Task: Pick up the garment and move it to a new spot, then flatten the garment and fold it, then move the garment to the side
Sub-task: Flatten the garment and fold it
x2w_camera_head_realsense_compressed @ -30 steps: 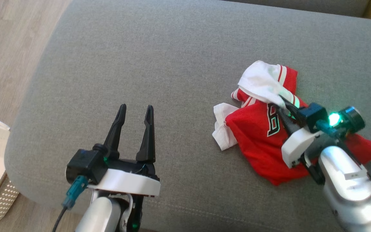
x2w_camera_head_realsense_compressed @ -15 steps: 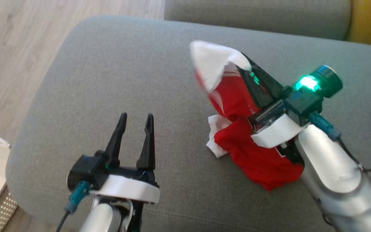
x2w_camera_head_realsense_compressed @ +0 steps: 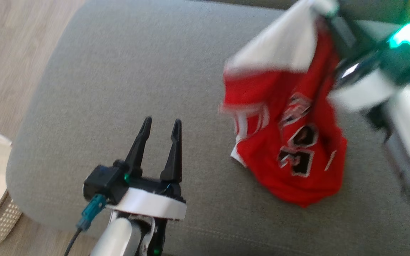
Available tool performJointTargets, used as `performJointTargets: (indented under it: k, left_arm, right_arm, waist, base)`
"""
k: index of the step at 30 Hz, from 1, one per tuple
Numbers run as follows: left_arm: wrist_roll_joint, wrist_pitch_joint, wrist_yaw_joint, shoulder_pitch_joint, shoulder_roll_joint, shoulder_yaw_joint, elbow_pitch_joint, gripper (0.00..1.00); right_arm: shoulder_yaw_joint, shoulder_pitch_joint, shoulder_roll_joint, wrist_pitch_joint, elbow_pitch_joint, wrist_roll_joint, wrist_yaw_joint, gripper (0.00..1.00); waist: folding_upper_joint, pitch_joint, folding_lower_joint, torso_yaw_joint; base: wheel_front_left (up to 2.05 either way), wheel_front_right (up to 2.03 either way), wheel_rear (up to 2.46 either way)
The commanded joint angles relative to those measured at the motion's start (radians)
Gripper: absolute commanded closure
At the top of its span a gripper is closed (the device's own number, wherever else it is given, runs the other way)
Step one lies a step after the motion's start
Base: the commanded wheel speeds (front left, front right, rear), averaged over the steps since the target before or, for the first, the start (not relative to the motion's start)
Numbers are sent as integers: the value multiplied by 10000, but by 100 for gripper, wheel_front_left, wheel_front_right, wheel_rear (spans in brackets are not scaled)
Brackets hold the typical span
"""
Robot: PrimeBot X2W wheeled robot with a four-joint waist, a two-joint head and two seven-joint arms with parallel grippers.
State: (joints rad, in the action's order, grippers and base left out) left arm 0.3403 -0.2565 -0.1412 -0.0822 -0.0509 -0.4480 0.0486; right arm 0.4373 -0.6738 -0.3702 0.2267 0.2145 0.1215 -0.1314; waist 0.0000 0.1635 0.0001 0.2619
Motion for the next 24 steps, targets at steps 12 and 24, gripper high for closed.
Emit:
performJointTargets:
  k: [12, 24]
  left_arm:
    - [508, -53, -388, -1163, 7, -408, 635, 0]
    - [578, -53, -572, -1416, 7, -566, 594, 0]
  right_arm:
    - [-694, -3999, -638, -108, 5078, -1082, 7, 100]
    - [-273, -4485, 71, -68, 8277, -1123, 7, 0]
  waist:
    - [0, 1771, -1, 1392]
    - [0, 1716, -1, 1155]
  base:
    - [0, 0, 0]
    - [0, 0, 0]
